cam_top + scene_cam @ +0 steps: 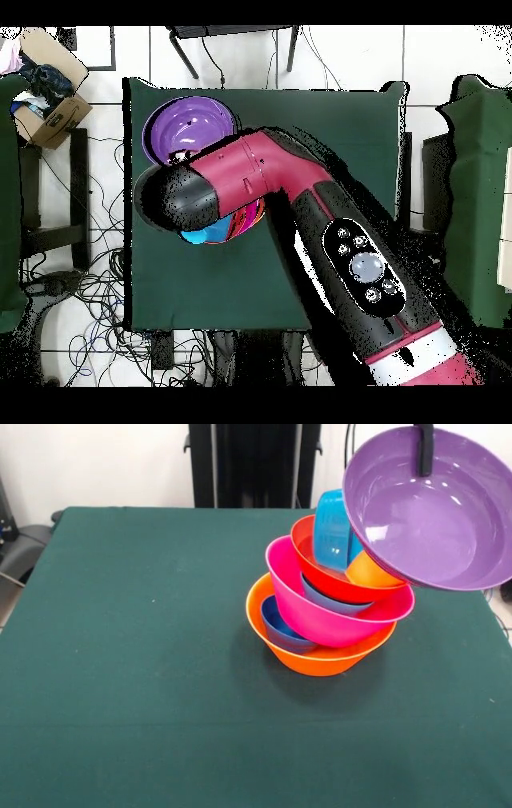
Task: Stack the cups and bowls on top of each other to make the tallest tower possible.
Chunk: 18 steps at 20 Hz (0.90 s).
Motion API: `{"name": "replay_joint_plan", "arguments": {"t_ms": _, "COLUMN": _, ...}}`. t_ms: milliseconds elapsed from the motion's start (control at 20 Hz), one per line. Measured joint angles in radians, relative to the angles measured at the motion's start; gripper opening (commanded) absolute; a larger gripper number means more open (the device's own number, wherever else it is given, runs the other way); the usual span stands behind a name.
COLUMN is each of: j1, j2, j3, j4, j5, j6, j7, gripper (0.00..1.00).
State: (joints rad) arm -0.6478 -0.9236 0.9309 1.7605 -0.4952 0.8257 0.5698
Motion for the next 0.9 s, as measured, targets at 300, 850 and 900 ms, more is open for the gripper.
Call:
{"name": "replay_joint_plan", "arguments": {"t_ms": 300, "j1": -0.049, "j2": 0.002, "j3": 0.061, "j4": 0.039, "j5": -0.066, "j6": 0.0, "j7": 0.0, "gripper": 0.0}}
{"name": "replay_joint_plan", "arguments": {"t_ms": 850, "j1": -0.174, "j2": 0.001, "j3": 0.18, "j4": 0.133, "j5": -0.079, "j6": 0.0, "j7": 0.0, "gripper": 0.0}}
{"name": "replay_joint_plan", "arguments": {"t_ms": 900, "j1": -0.183, "j2": 0.001, "j3": 0.191, "j4": 0.139, "j5": -0.079, "j6": 0.0, "j7": 0.0, "gripper": 0.0}}
